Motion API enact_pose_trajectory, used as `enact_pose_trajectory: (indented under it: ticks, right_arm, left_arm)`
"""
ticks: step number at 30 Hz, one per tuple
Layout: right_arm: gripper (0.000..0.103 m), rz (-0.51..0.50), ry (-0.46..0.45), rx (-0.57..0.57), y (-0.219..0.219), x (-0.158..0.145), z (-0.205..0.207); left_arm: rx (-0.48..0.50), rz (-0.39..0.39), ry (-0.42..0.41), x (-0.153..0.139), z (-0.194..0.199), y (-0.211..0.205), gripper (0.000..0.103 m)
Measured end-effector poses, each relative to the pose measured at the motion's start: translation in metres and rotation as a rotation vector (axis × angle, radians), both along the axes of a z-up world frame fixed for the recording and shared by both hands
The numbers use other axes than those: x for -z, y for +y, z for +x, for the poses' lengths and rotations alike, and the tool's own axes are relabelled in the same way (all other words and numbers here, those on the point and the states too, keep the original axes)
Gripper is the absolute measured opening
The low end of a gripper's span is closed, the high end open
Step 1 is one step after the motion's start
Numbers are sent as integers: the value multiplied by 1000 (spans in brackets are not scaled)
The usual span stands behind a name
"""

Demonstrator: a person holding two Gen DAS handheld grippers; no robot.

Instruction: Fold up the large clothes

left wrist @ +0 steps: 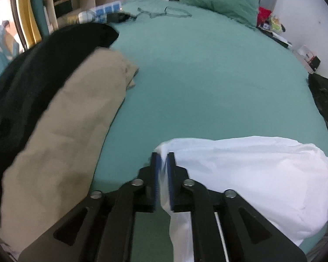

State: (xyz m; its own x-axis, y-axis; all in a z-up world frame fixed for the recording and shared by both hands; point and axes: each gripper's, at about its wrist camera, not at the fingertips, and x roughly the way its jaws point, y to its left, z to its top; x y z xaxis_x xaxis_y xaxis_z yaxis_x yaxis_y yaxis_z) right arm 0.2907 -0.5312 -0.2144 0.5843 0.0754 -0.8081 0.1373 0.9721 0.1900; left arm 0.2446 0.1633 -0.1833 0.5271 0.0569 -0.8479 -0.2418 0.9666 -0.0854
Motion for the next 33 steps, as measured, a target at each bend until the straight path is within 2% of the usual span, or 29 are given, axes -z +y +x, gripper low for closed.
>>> enact_pose_trajectory:
  ticks: [2, 4, 6, 8, 10, 11, 14, 16, 18, 20, 21, 22, 24, 28, 30, 33]
  right_arm:
    - [16, -6, -7, 4, 0, -5, -5]
    - [18, 2, -30, -1, 1, -10, -14]
    - [24, -14, -66, -23, 11, -20, -20]
    - [46, -57, -128, -65, 30, -35, -30]
    - [60, -55, -185, -102, 47, -45, -40]
    - [62, -26, -215, -124, 58, -49, -47]
    - [63, 126, -238, -211, 89, -46, -63]
    - [63, 136, -219, -275, 115, -39, -70]
    - [63, 98, -194, -371, 148, -29, -77]
    - [63, 39, -160, -450, 173, -19, -83]
    - [63, -15, -111, -502, 188, -9, -84]
    - [63, -106, -57, -546, 205, 4, -88]
    - [65, -258, -100, -561, 220, 13, -102]
    - [68, -418, -124, -515, 225, 10, -118]
    - [68, -412, -119, -477, 216, 9, -126]
    - [68, -344, -124, -430, 202, 0, -137]
  left_arm:
    - [9, -6, -57, -16, -12, -12, 38]
    - [30, -22, -106, -30, -20, -22, 41]
    - [69, -58, -157, -41, -34, -37, 42]
    - [125, -80, -175, -44, -42, -60, 48]
    - [198, -96, -155, -40, -50, -88, 48]
    - [224, -102, -142, -37, -50, -101, 48]
    - [257, -110, -124, -27, -63, -126, 48]
    - [245, -137, -95, -15, -70, -136, 48]
    - [262, -152, -45, 2, -71, -142, 48]
    - [259, -117, 54, 23, -71, -148, 48]
    - [256, -91, 71, 30, -76, -152, 48]
    - [255, -69, 42, 29, -84, -156, 48]
    - [256, -26, 48, 28, -89, -160, 48]
    - [254, -5, 57, 25, -96, -161, 48]
    - [249, -6, 61, 22, -102, -160, 48]
    - [253, -39, 24, 9, -114, -159, 48]
